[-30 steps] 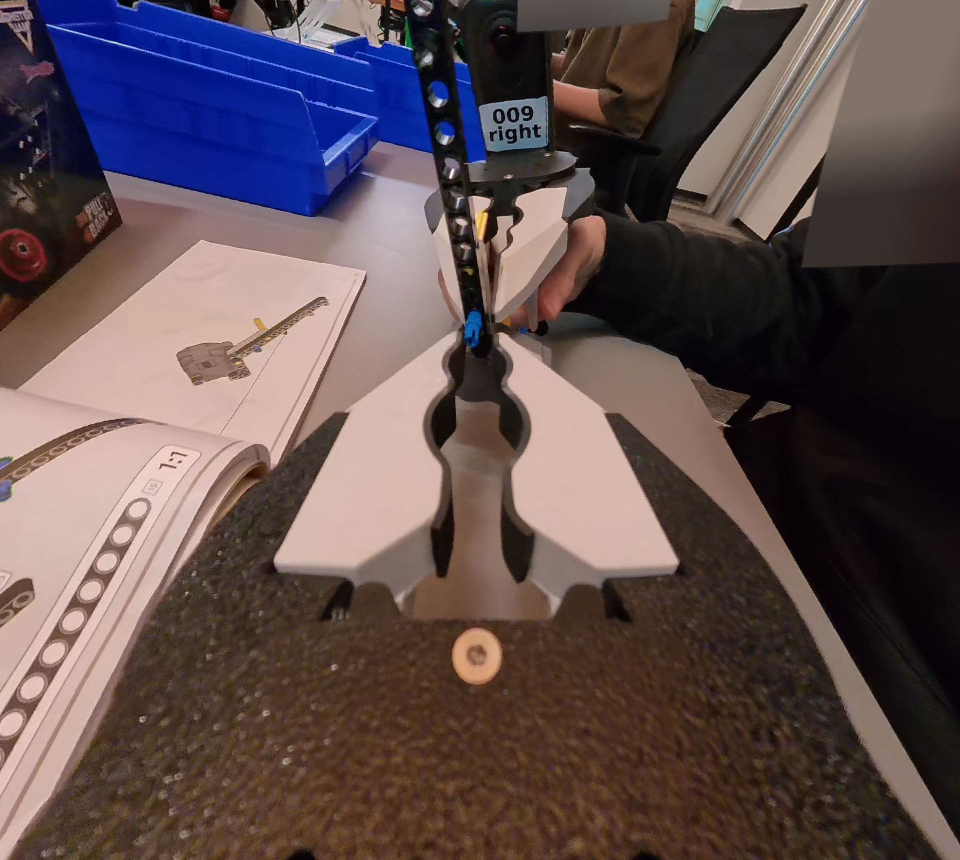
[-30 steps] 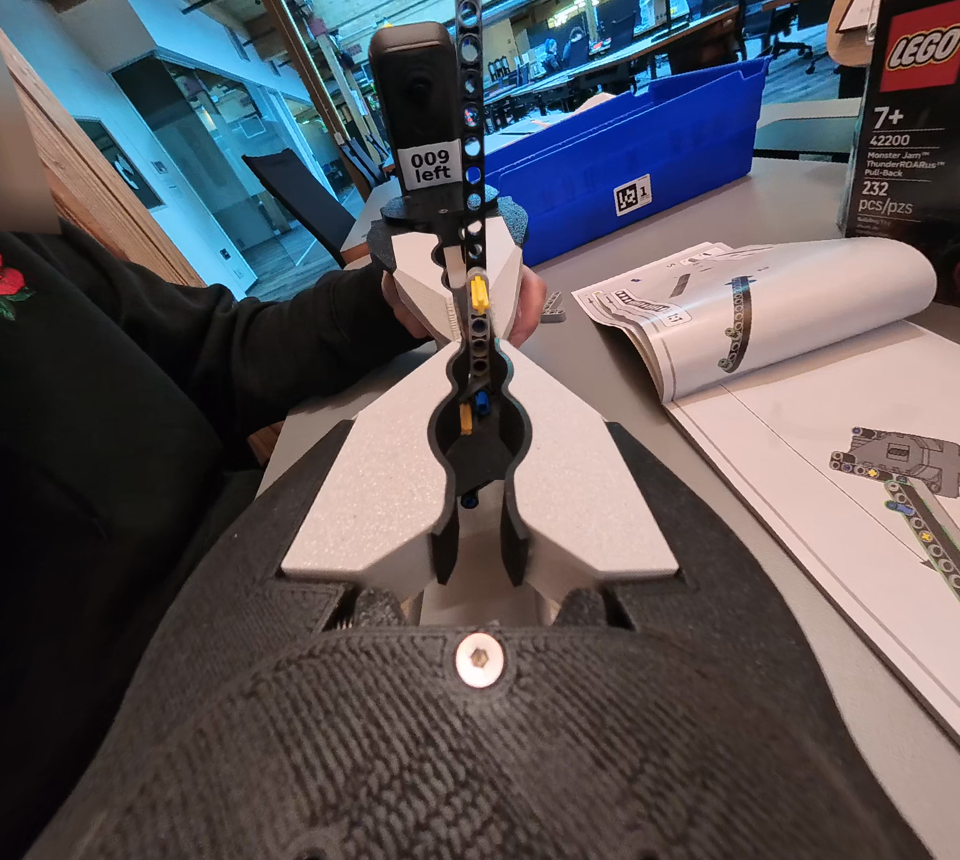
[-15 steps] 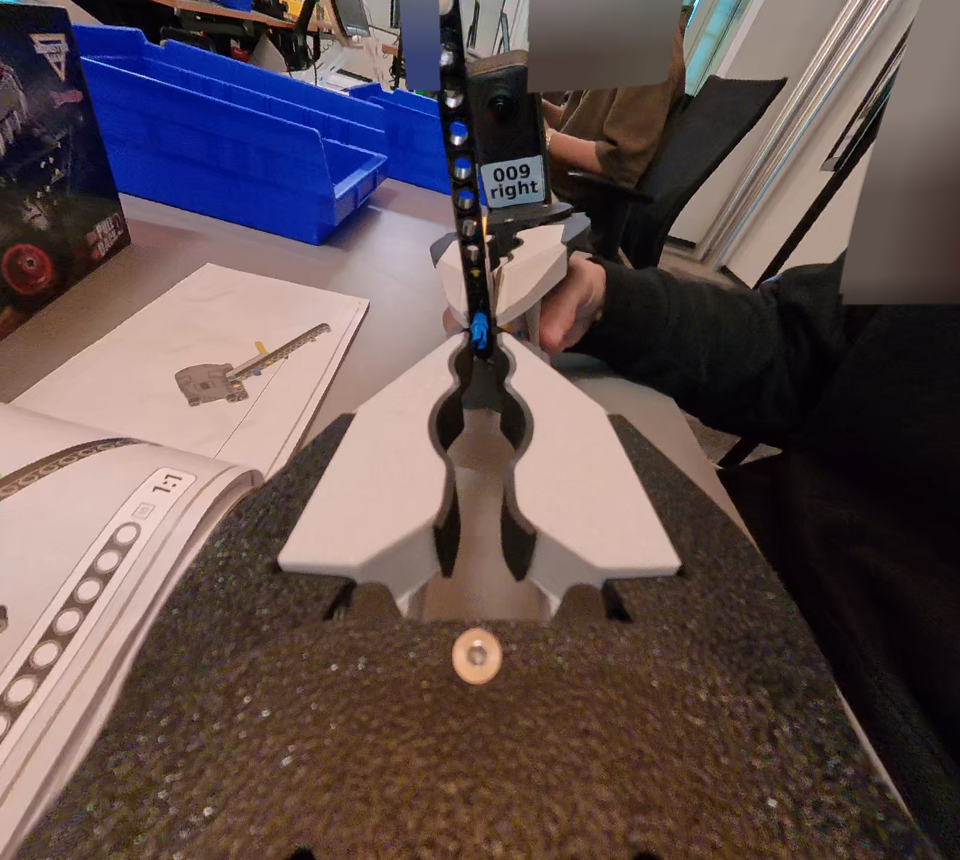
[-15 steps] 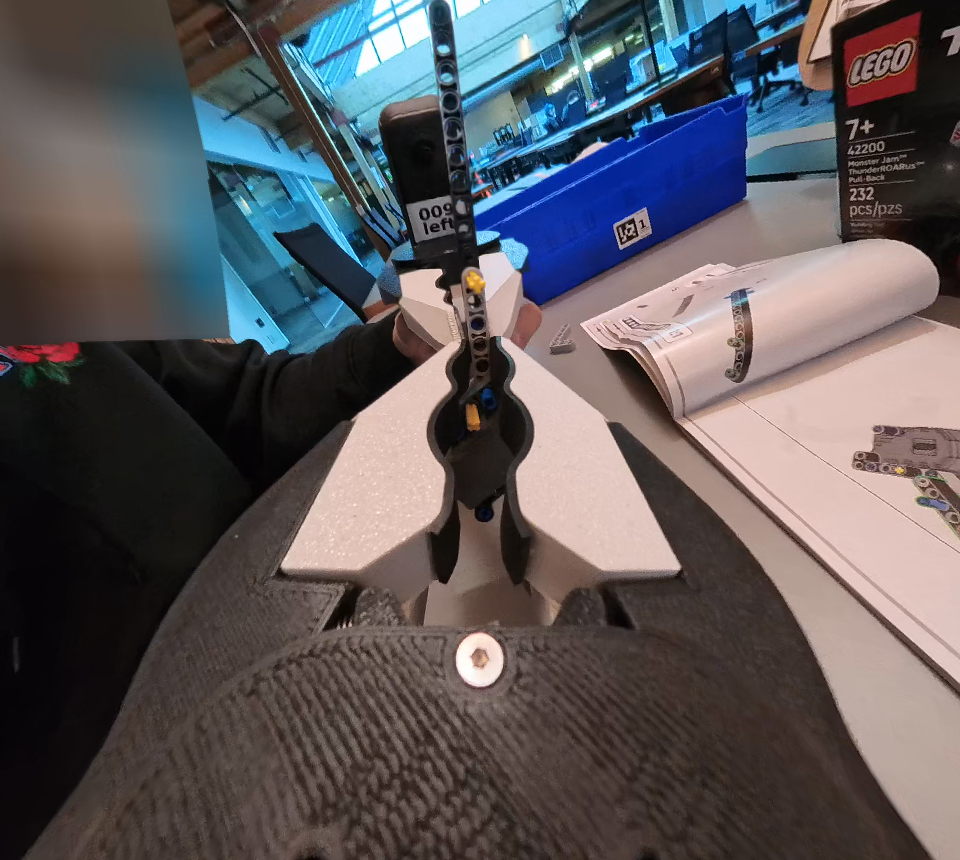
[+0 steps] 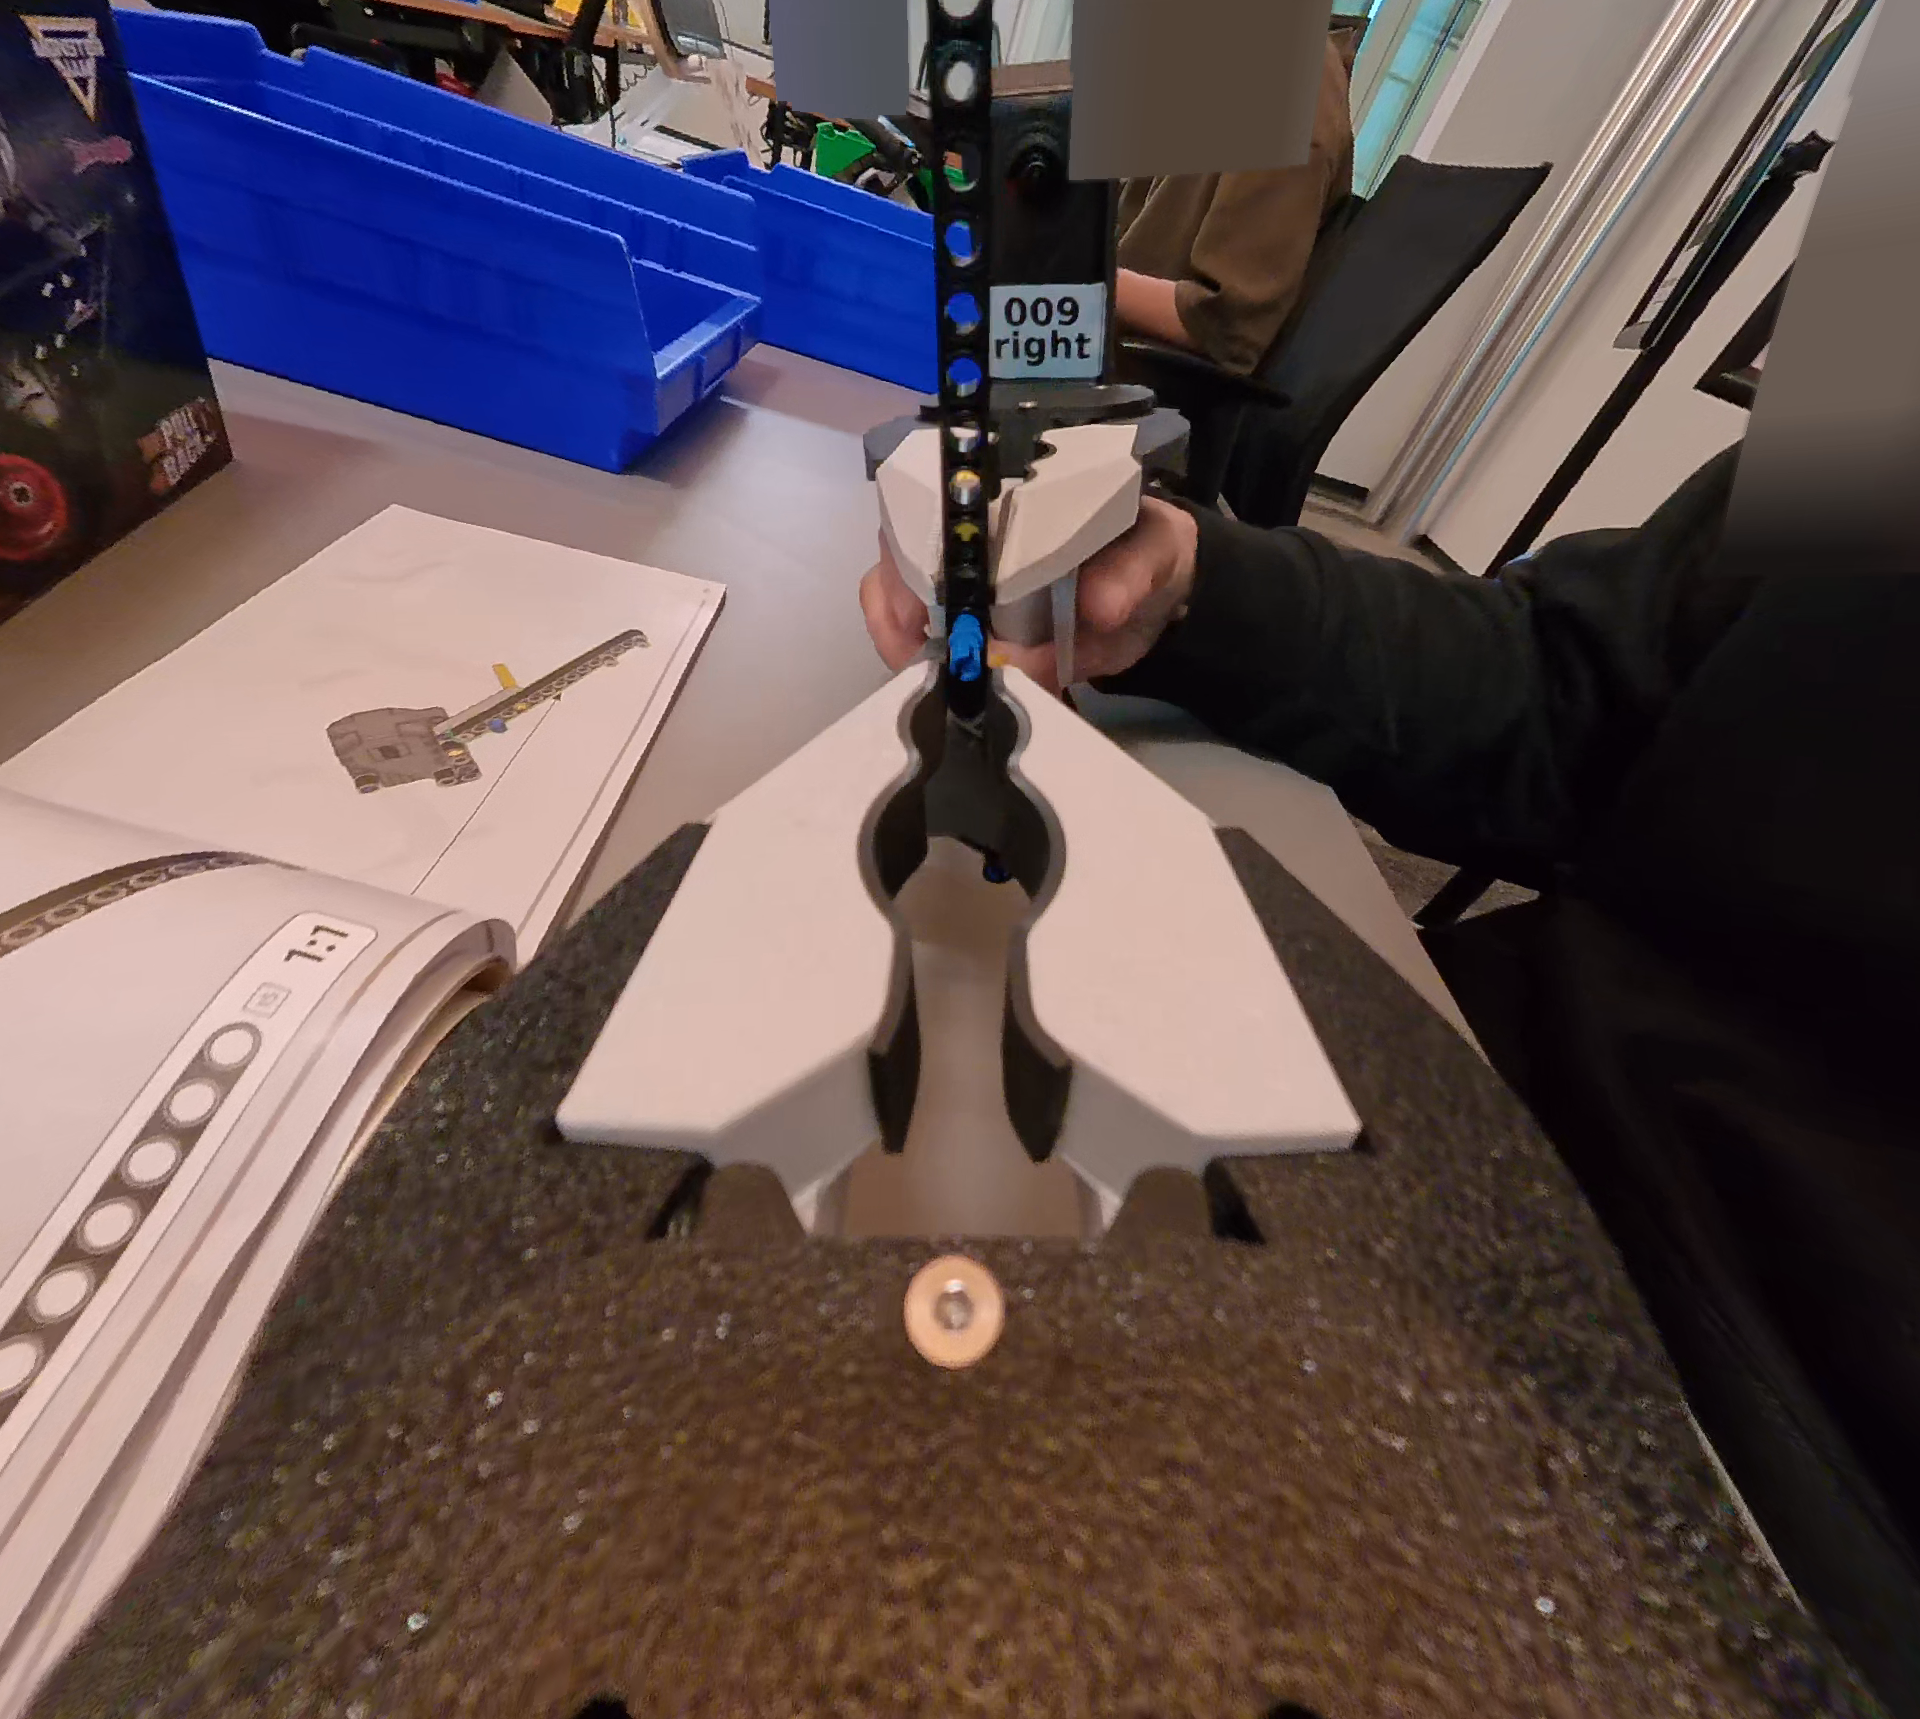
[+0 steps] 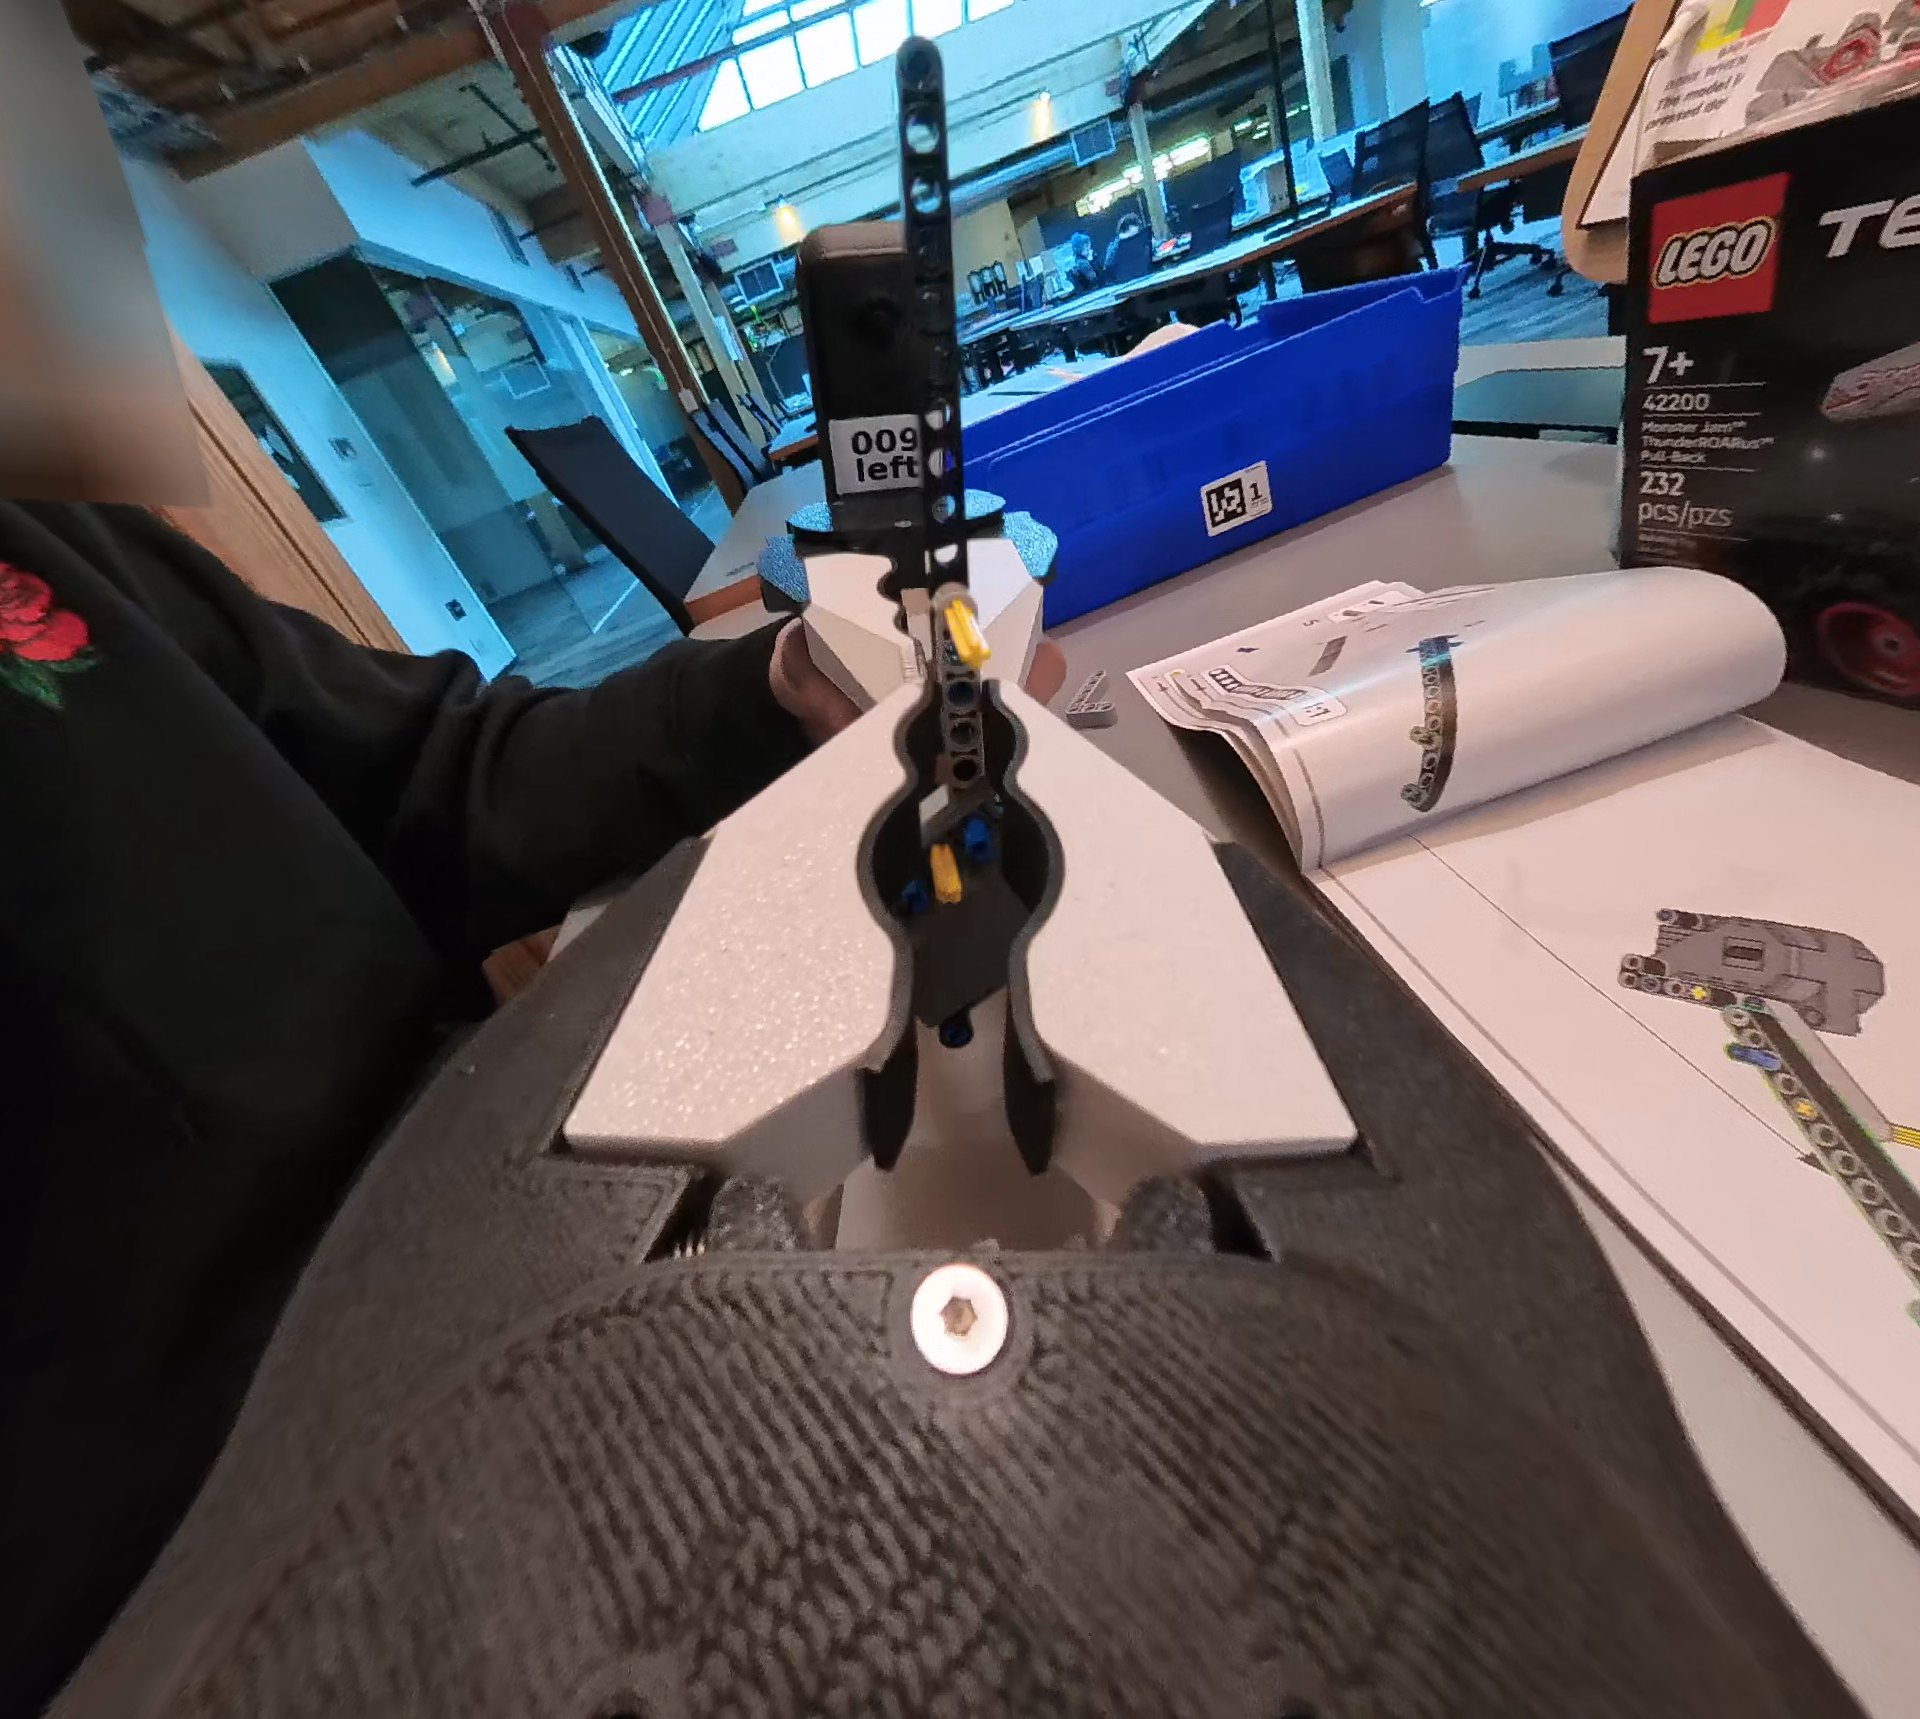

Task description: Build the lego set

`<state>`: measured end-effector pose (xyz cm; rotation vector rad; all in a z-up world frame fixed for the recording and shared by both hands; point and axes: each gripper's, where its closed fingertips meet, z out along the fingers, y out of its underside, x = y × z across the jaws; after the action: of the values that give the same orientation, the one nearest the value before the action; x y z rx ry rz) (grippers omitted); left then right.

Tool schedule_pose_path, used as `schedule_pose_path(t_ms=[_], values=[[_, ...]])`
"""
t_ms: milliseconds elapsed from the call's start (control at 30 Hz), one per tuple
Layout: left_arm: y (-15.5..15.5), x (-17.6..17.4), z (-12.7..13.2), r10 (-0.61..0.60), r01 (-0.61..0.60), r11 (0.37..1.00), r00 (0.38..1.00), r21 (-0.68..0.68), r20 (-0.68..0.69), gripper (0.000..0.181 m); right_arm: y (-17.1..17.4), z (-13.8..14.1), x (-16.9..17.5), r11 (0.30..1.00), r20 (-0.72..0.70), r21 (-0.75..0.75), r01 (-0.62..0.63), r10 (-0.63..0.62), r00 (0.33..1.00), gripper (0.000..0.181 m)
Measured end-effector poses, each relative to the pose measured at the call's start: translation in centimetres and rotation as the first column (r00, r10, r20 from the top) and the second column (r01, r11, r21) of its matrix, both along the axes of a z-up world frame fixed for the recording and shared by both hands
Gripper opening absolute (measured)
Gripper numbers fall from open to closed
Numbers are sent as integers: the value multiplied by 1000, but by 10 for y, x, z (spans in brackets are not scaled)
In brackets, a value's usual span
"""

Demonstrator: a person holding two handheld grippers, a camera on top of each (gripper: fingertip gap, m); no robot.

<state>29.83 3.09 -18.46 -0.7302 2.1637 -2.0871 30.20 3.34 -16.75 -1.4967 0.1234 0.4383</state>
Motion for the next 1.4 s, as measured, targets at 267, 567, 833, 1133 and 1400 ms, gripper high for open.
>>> schedule_pose_path(t_ms=[267,567,833,1133,1400], values=[[3,-2,0,-11,11,1000,1000,6,-2,5,0,-7,-3,999,48,-50,-19,22,999,4],[-2,0,-5,-1,1,999,1000,40,14,5,3,-6,-2,999,0,-39,-5,5,1000,4],[0,-1,-5,-7,6,999,1000,48,12,5,-1,-11,-3,996,102,-85,-27,36,994,4],[1,-6,-11,-35,34,995,999,91,2,5,-2,-19,-8,989,165,-141,-46,70,984,13],[0,-7,-11,-45,44,994,999,97,2,5,1,-23,-10,984,149,-168,-55,81,986,5]])
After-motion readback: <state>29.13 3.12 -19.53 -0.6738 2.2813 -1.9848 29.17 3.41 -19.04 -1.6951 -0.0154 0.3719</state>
